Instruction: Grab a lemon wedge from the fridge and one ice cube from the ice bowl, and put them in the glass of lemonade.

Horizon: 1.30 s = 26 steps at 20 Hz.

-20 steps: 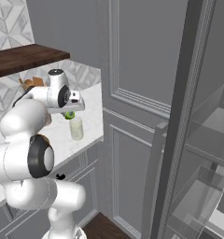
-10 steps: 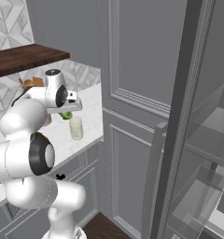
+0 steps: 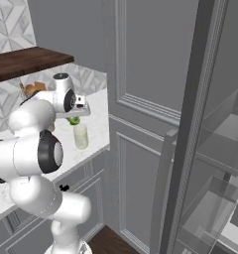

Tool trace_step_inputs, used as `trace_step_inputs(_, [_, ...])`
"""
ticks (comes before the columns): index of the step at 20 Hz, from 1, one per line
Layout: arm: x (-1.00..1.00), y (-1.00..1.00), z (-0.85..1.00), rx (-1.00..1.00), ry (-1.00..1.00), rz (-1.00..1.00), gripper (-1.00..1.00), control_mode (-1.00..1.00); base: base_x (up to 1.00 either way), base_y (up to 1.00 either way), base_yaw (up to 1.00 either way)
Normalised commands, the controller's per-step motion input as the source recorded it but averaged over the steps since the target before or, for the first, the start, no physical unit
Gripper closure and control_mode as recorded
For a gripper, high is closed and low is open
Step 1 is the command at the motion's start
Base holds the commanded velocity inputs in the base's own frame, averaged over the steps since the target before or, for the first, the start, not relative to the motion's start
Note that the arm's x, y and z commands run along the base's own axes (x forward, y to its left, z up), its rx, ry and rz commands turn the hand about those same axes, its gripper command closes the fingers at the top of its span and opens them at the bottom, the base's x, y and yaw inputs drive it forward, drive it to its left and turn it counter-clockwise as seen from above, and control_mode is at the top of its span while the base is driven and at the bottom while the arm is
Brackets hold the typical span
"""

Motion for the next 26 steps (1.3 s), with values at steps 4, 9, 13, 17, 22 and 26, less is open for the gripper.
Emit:
trace_step_inputs(4, [0.44, 0.0, -0.22, 0.0, 0.0, 0.0, 1.0, -1.0, 0.0, 0.0, 0.0])
trace_step_inputs(9, [0.24, 0.0, -0.27, 0.01, 0.0, 0.0, 1.0, -1.0, 0.0, 0.0, 0.0])
trace_step_inputs(13, [0.02, 0.0, -0.13, 0.0, 0.0, 0.0, 1.0, -1.0, 0.0, 0.0, 0.0])
trace_step_inputs(17, [0.05, 0.0, -0.03, 0.0, 0.0, 0.0, 1.0, -1.0, 0.0, 0.0, 0.0])
trace_step_inputs(22, [0.17, 0.0, 0.0, 0.0, 0.0, 0.0, 1.0, -1.0, 0.0, 0.0, 0.0])
trace_step_inputs(26, [0.0, 0.0, 0.0, 0.0, 0.0, 0.0, 1.0, -1.0, 0.0, 0.0, 0.0])
